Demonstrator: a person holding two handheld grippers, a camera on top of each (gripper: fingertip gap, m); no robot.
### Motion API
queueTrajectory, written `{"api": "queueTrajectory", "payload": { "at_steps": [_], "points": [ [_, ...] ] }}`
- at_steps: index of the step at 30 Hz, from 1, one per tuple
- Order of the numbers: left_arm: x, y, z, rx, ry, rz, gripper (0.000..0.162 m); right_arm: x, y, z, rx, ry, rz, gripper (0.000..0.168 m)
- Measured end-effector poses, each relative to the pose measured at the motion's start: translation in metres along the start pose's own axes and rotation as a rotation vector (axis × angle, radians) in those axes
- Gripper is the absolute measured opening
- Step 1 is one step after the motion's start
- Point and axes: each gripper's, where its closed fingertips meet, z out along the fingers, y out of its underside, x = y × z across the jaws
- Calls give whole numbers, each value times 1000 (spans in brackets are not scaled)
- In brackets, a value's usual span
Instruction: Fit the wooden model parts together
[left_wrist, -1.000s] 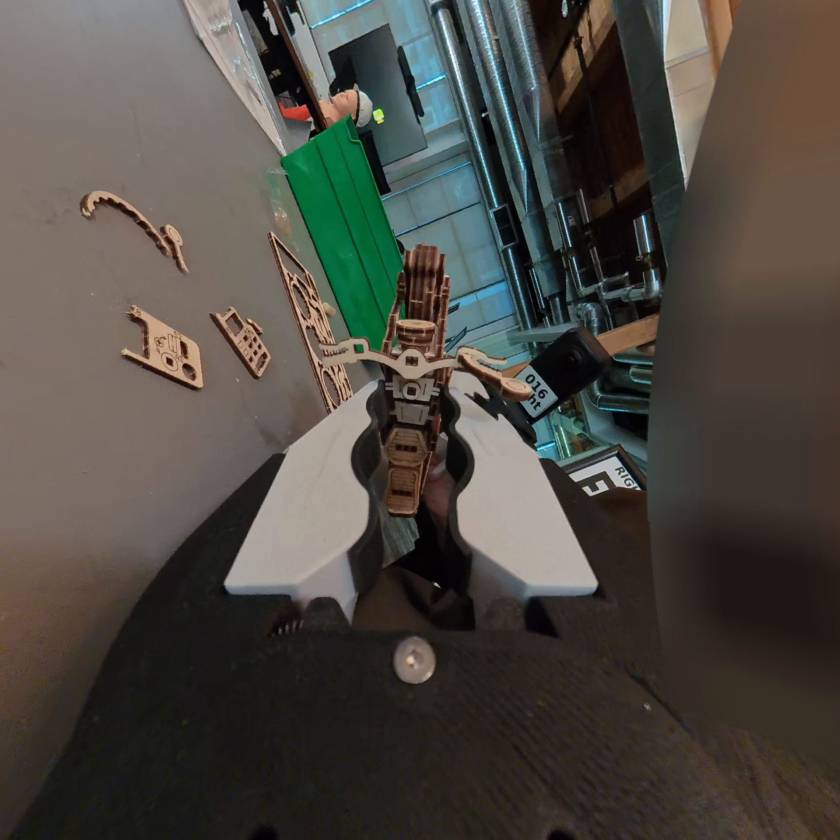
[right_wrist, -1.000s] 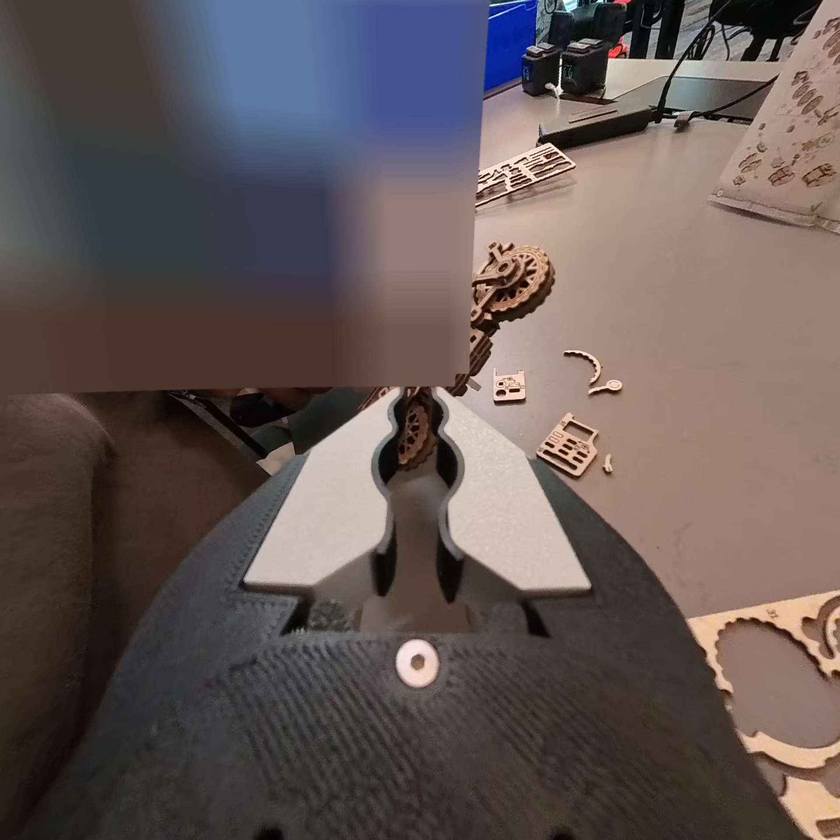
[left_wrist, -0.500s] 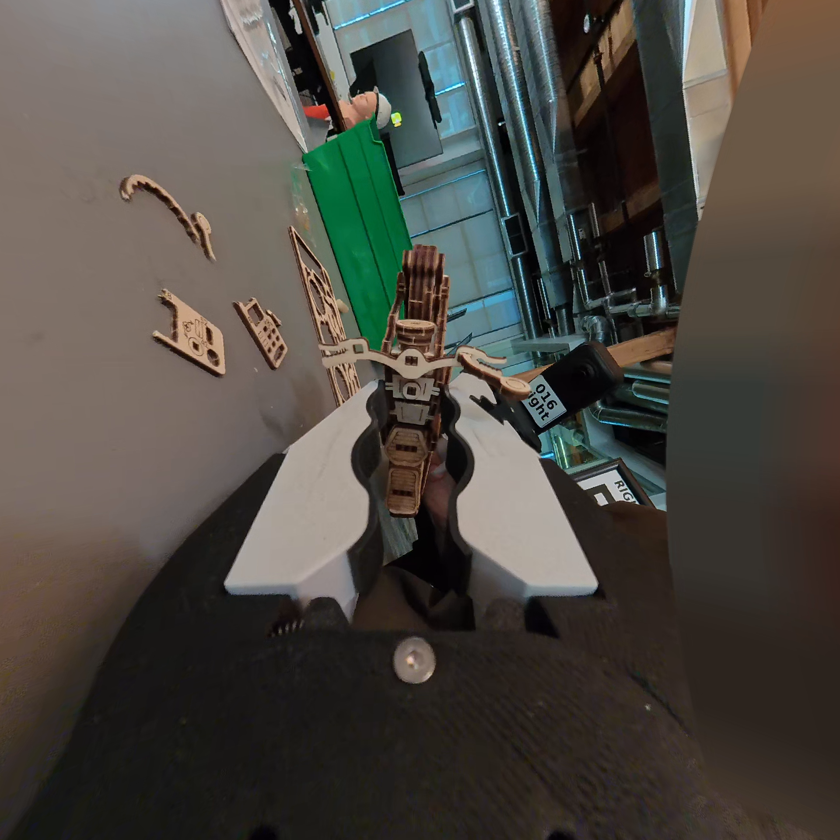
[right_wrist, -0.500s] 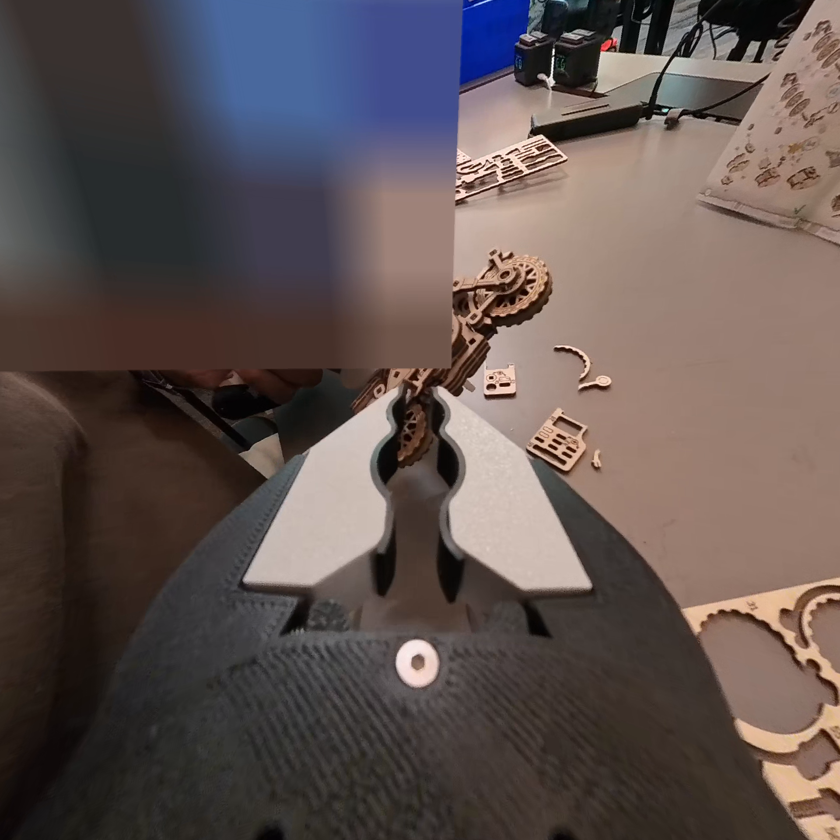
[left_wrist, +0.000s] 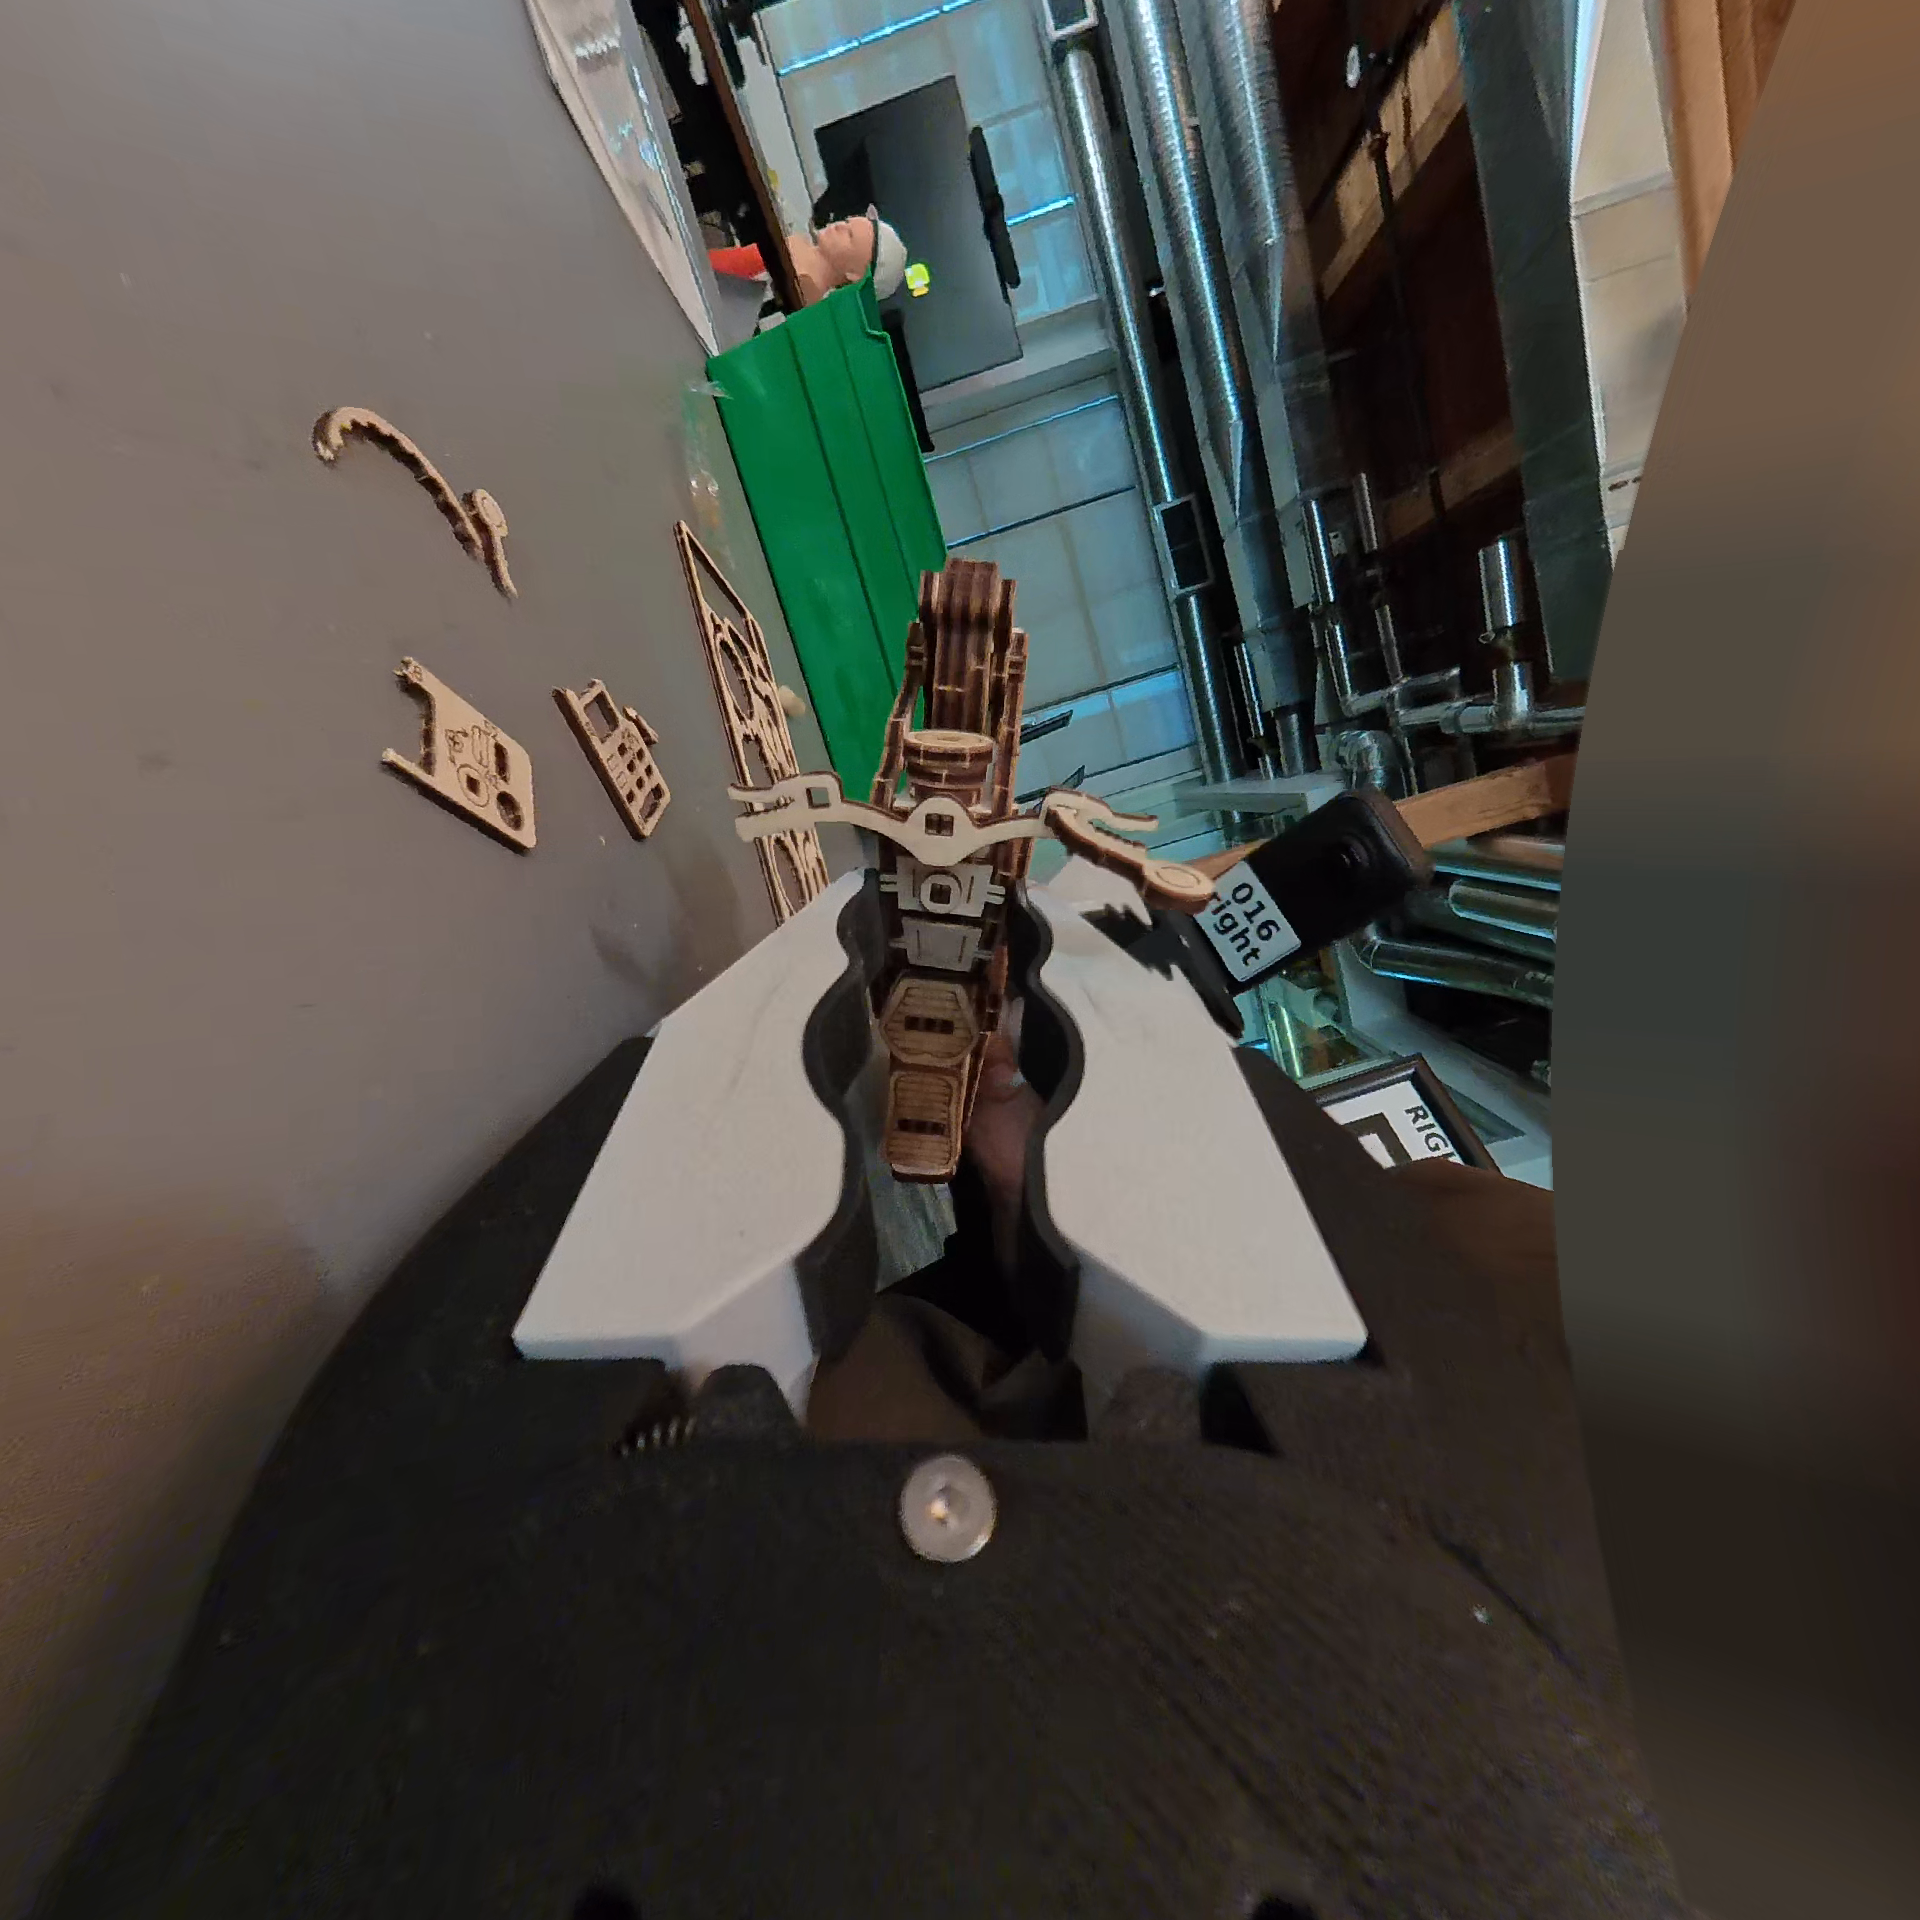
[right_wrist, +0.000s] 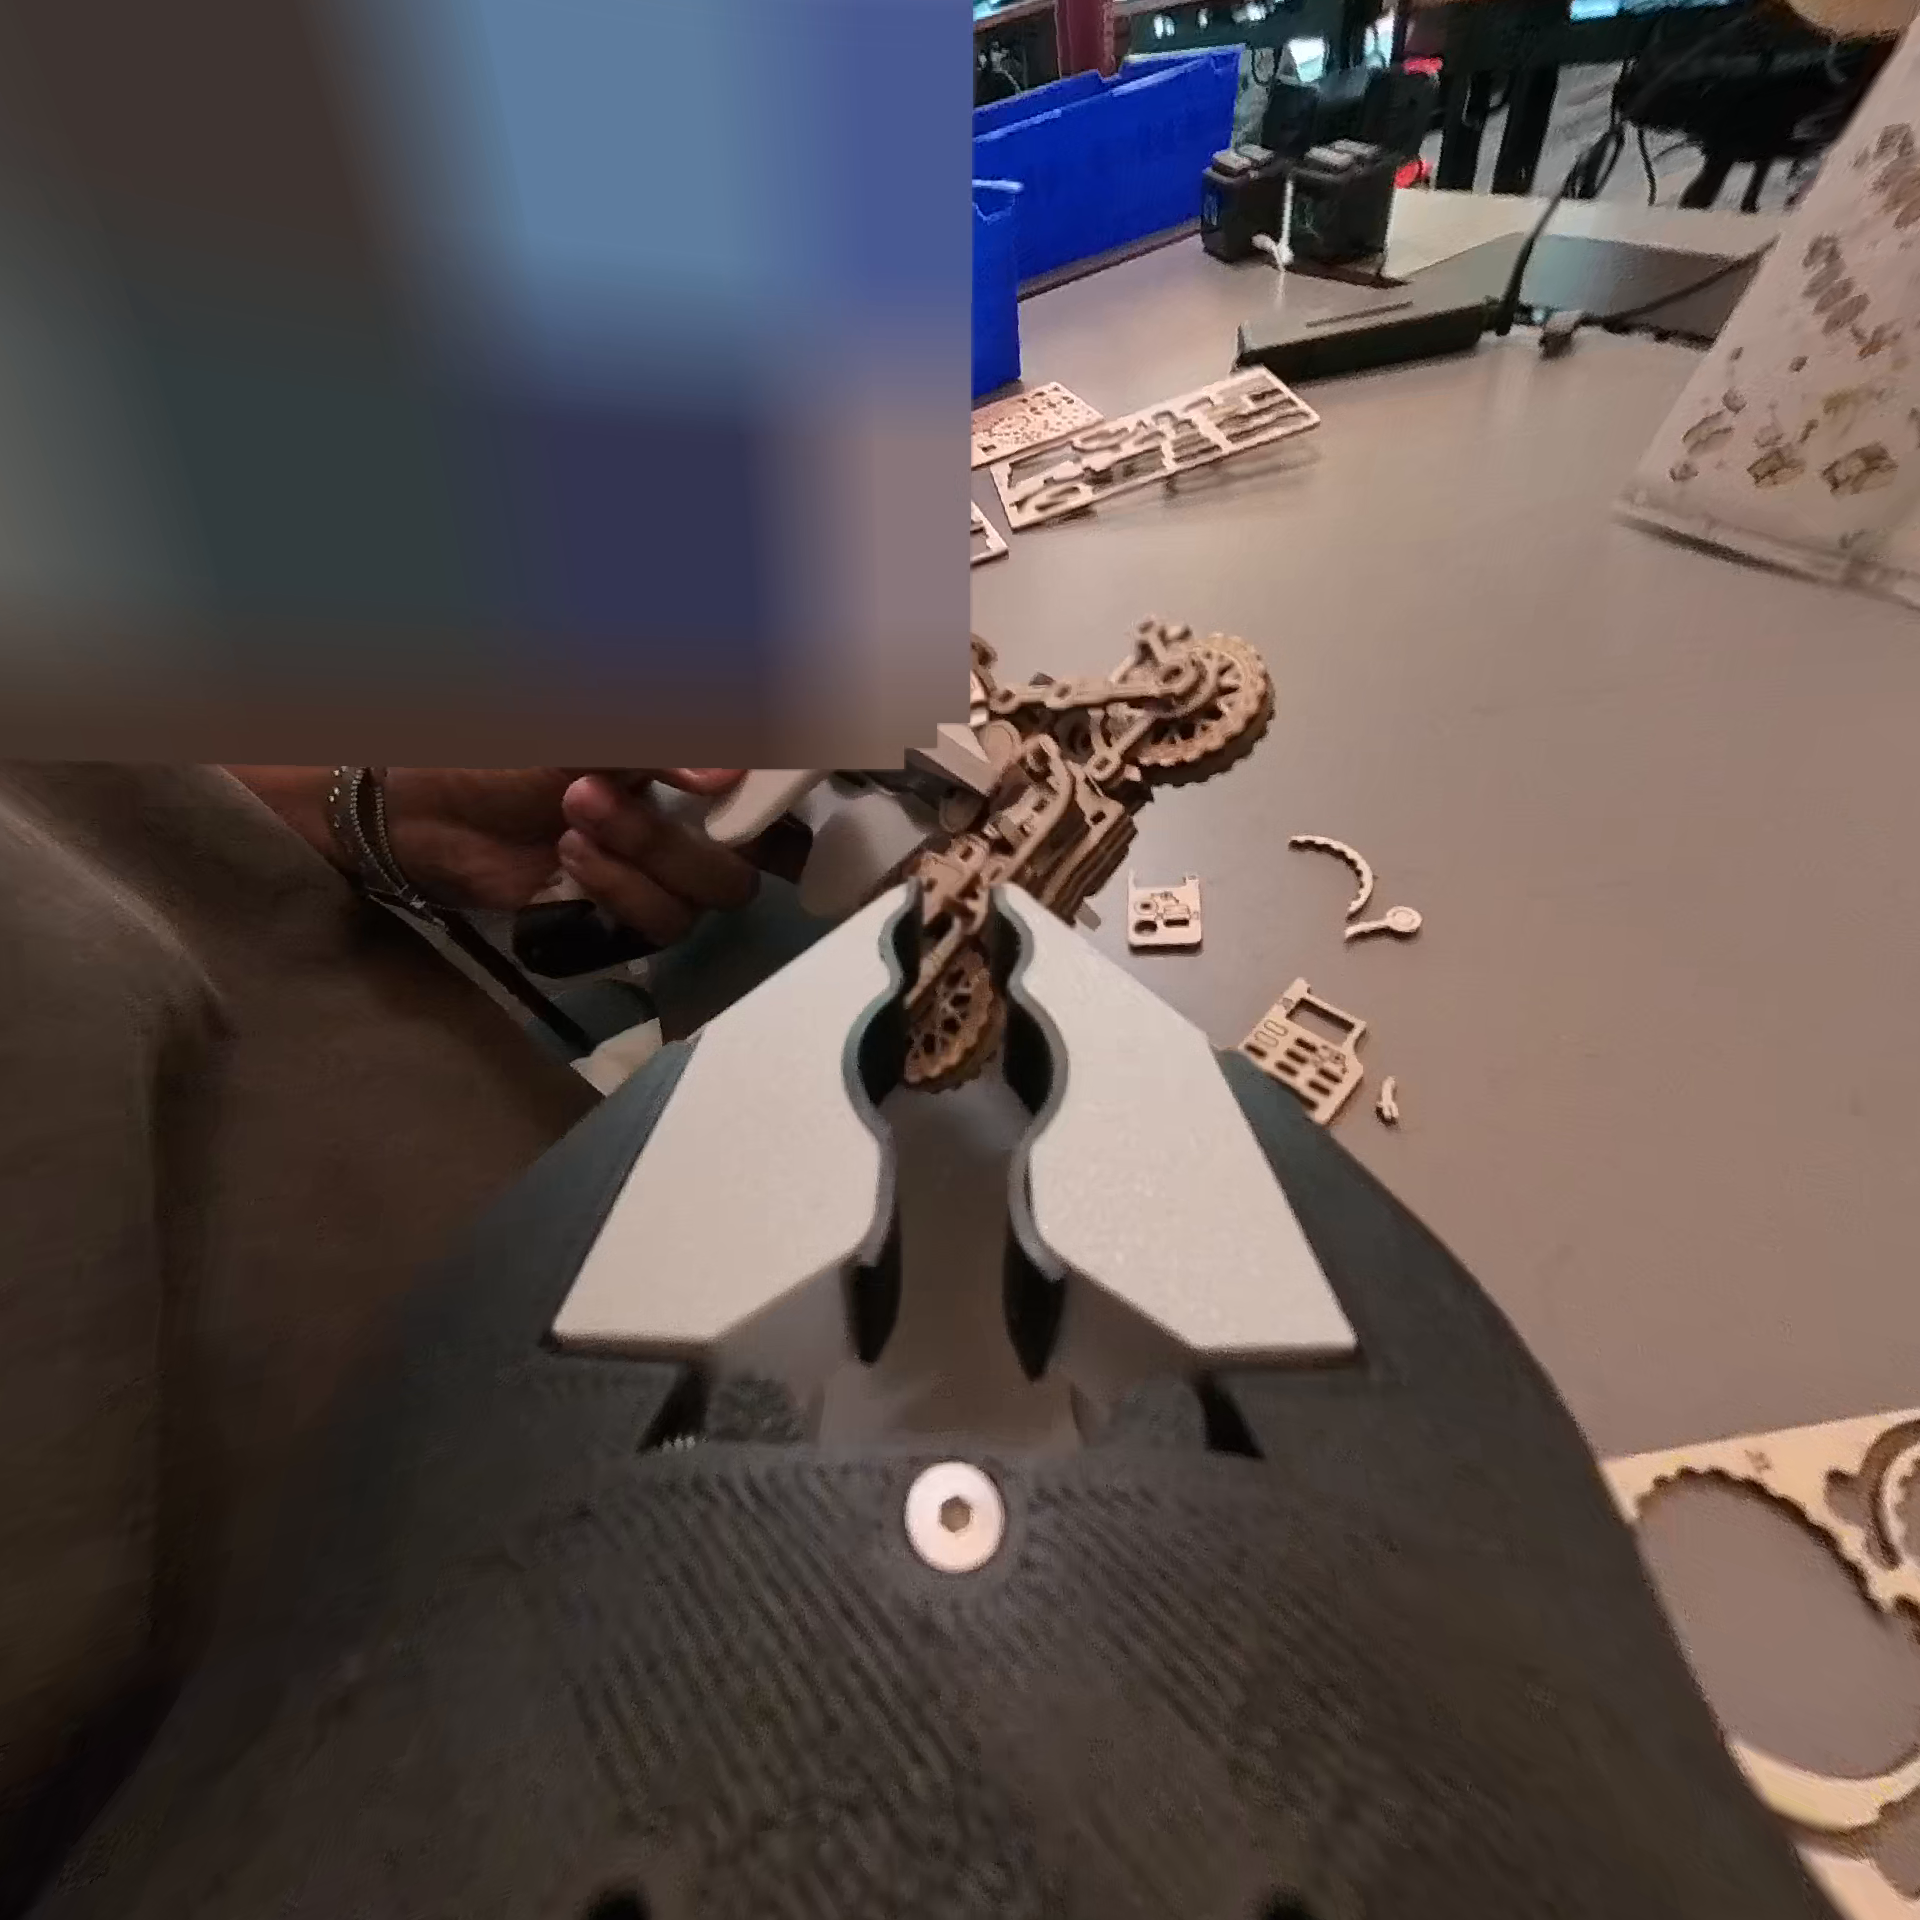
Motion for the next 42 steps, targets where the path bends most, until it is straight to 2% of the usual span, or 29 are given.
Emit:
{"api": "queueTrajectory", "payload": {
  "at_steps": [1, 5, 12, 33, 42],
  "points": [
    [0, 0, 0, -2, -2, 1, 21, -3, -2, 0, 4, -1, -33, 8],
    [-1, 1, 0, -5, -5, -10, 21, -6, -2, 0, -40, 43, -186, 8],
    [-2, 3, 1, -8, -9, -26, 21, -2, 3, 1, -117, 129, -341, 3],
    [-1, 4, 0, -19, 2, -47, 20, -6, 2, 1, -109, 116, -395, 0],
    [-7, 8, 1, -45, -26, -63, 21, -6, 4, -1, -118, 86, -405, 7]
  ]
}}
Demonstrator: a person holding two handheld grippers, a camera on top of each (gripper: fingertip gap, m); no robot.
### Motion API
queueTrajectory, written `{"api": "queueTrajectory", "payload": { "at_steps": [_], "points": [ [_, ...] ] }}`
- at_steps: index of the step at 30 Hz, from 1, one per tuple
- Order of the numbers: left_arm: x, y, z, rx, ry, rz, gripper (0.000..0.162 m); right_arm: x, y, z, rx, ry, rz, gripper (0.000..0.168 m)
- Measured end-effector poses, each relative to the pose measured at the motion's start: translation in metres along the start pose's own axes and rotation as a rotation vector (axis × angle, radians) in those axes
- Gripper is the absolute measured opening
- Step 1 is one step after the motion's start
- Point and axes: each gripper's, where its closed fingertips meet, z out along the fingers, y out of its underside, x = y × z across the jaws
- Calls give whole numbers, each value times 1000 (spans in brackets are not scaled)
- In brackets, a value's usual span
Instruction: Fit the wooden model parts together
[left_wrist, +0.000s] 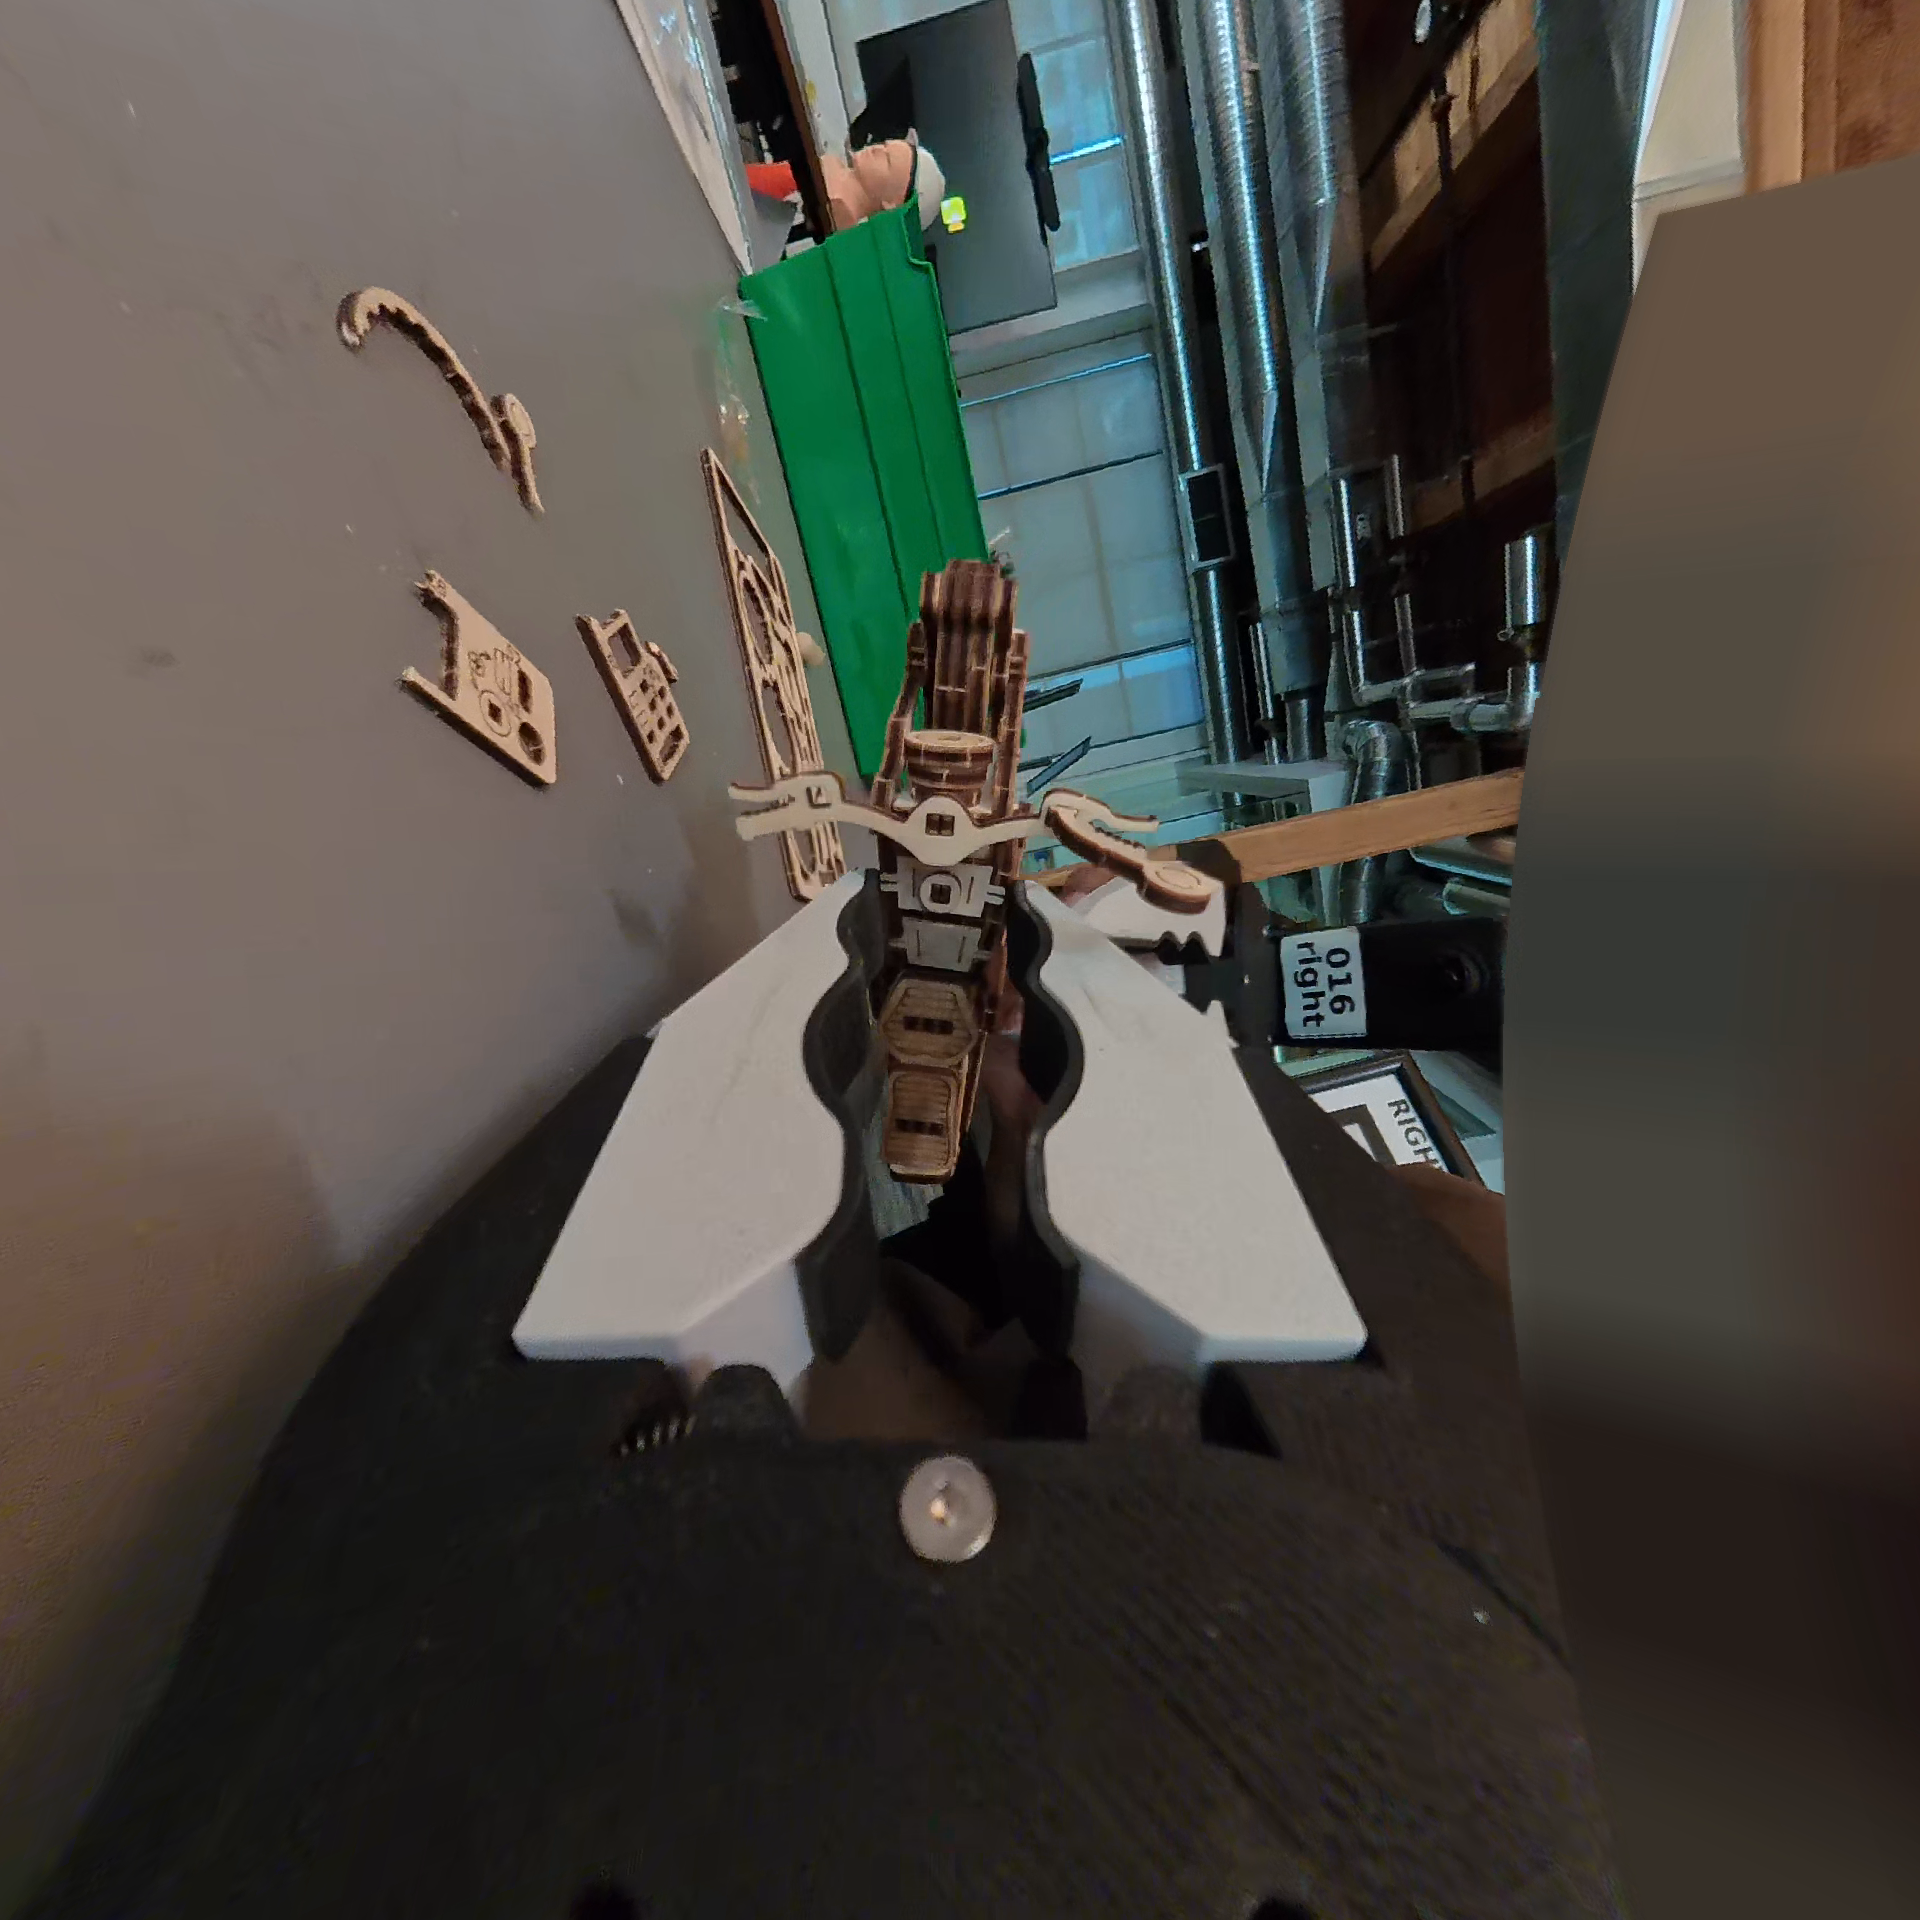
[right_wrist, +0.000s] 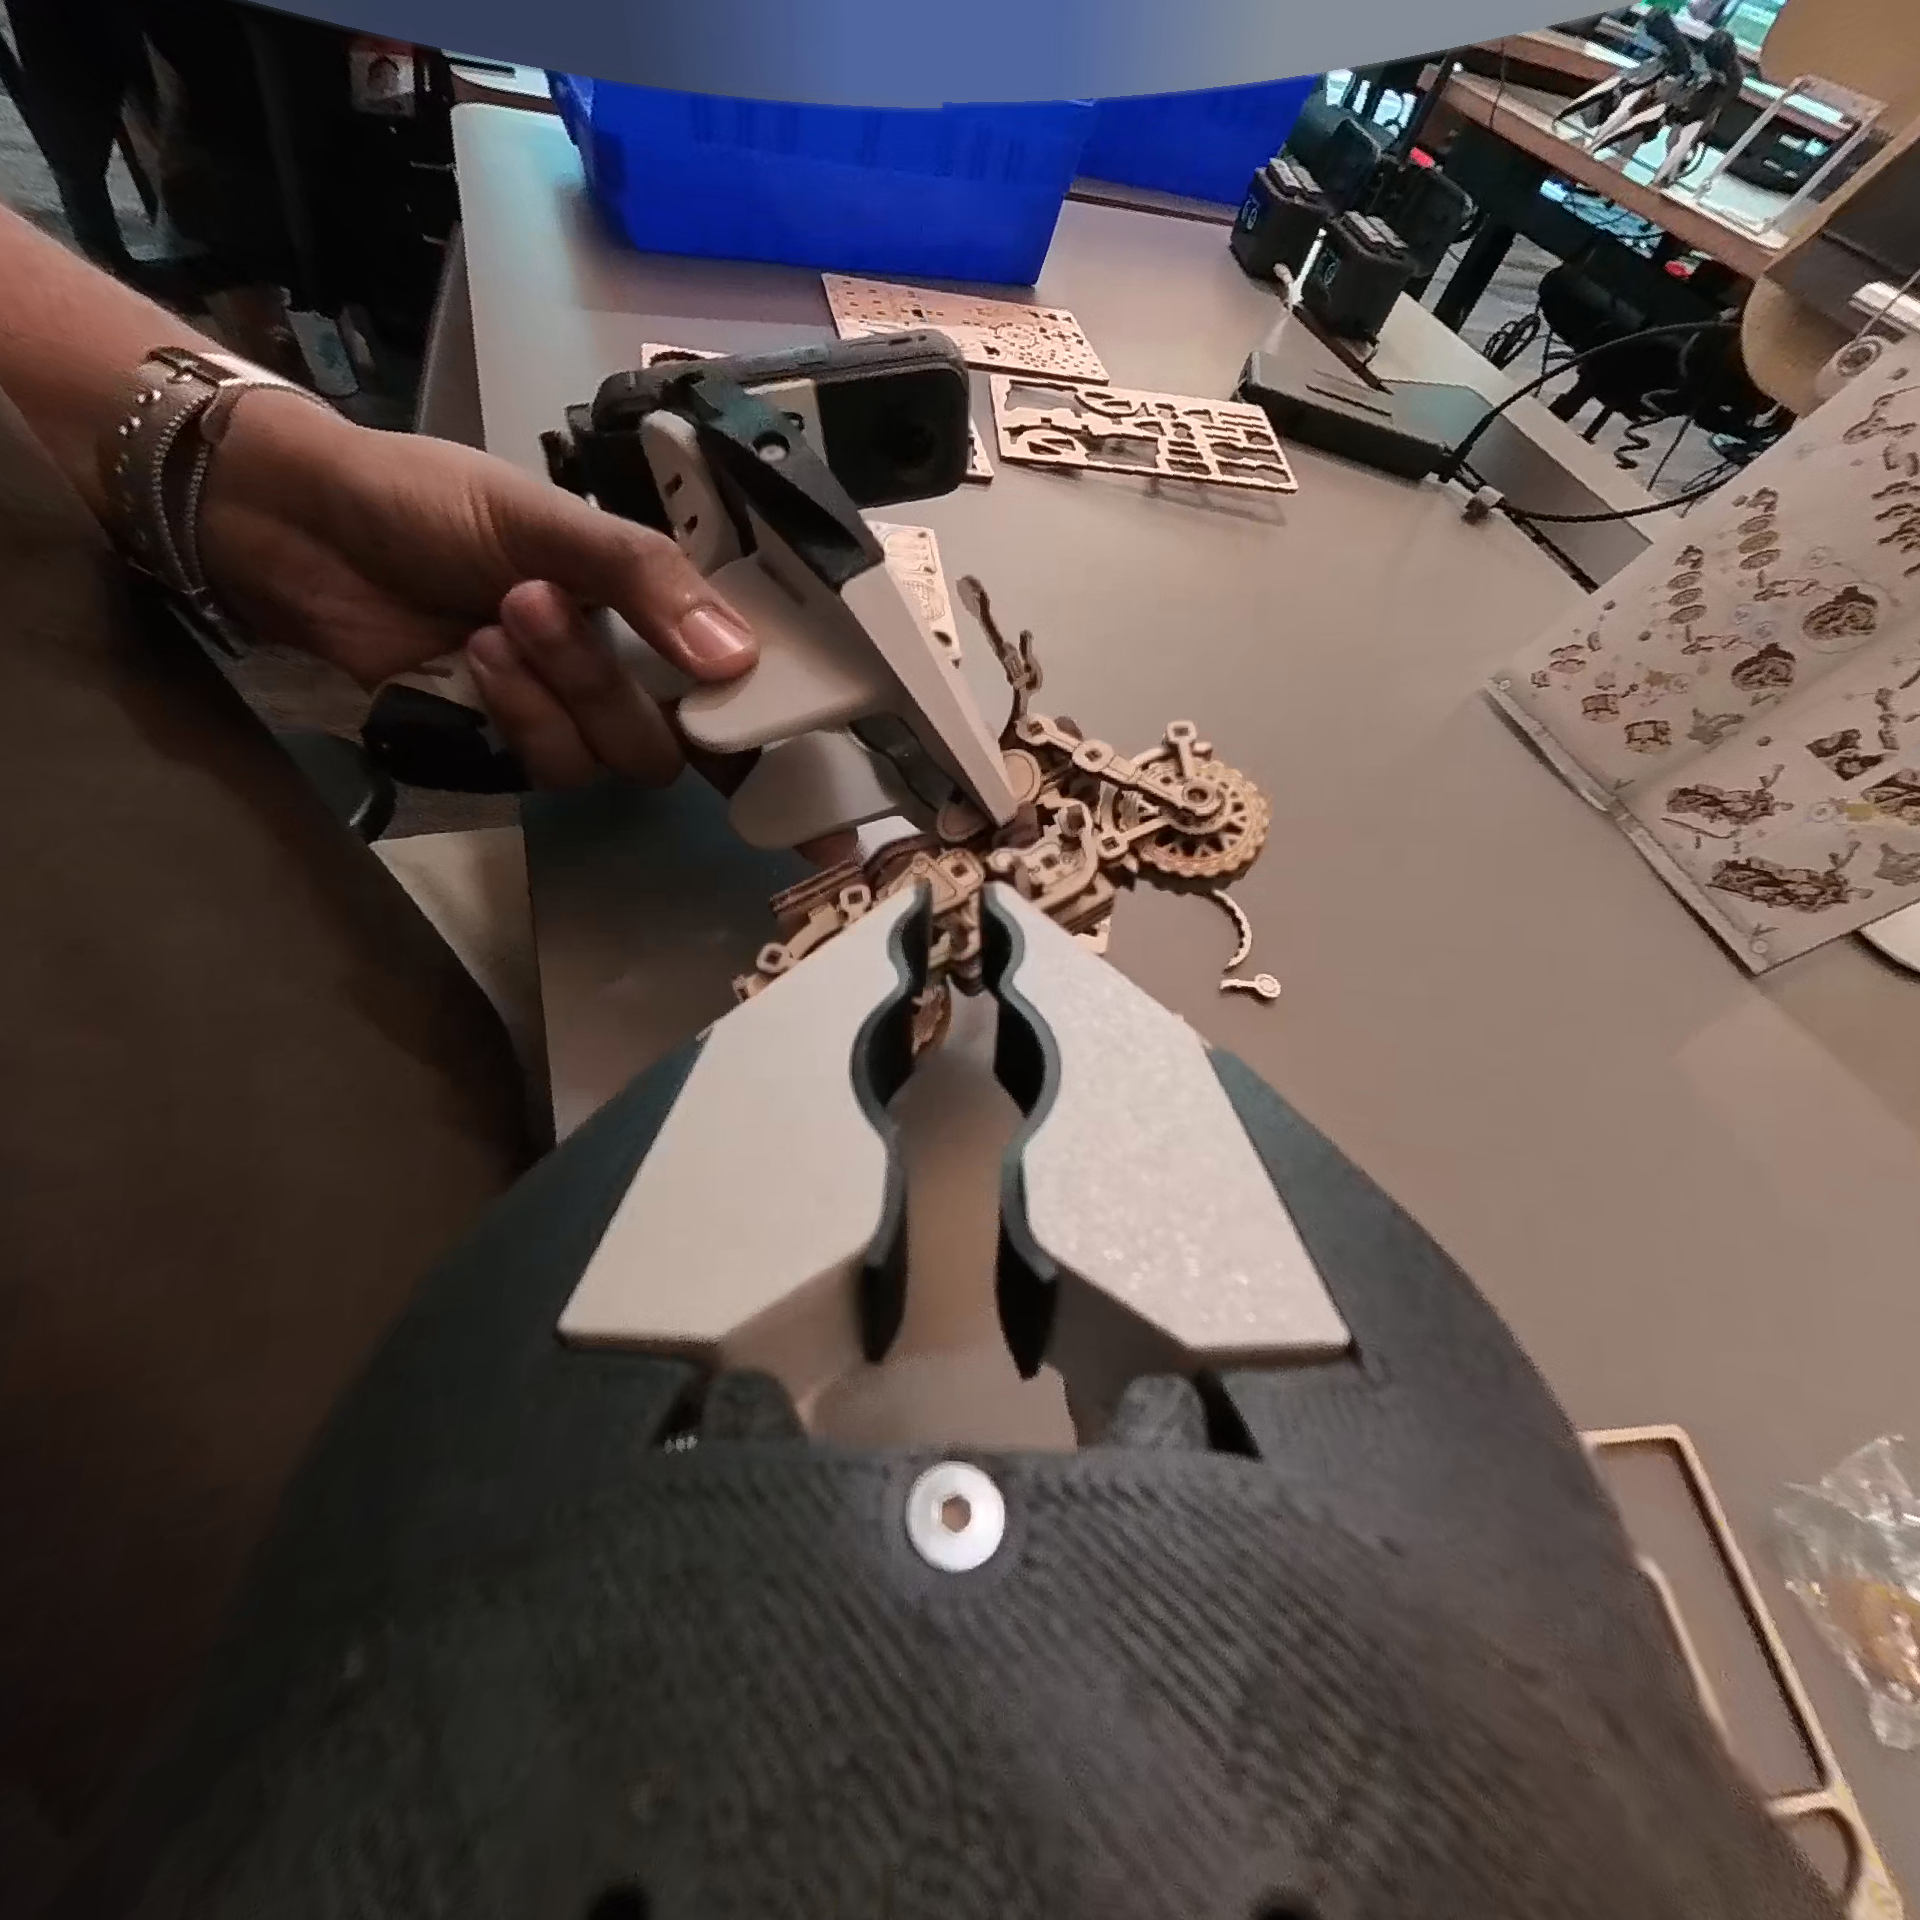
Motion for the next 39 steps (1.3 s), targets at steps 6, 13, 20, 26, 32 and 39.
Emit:
{"api": "queueTrajectory", "payload": {
  "at_steps": [6, 13, 20, 26, 32, 39],
  "points": [
    [-15, 18, 3, -144, -88, 12, 20, -20, 1, -9, -6, -201, -50, 13],
    [-17, 29, 3, -227, -116, 31, 20, -31, 32, -3, -183, -294, -226, 6],
    [-17, 30, 4, -241, -108, 26, 20, -28, 36, -4, -179, -269, -220, 4],
    [-17, 31, 4, -248, -107, 30, 20, -30, 38, -3, -191, -276, -226, 2],
    [-17, 32, 4, -257, -107, 32, 21, -31, 39, -3, -192, -288, -233, 2],
    [-17, 34, 4, -274, -104, 33, 20, -32, 39, -4, -193, -298, -249, 2]
  ]
}}
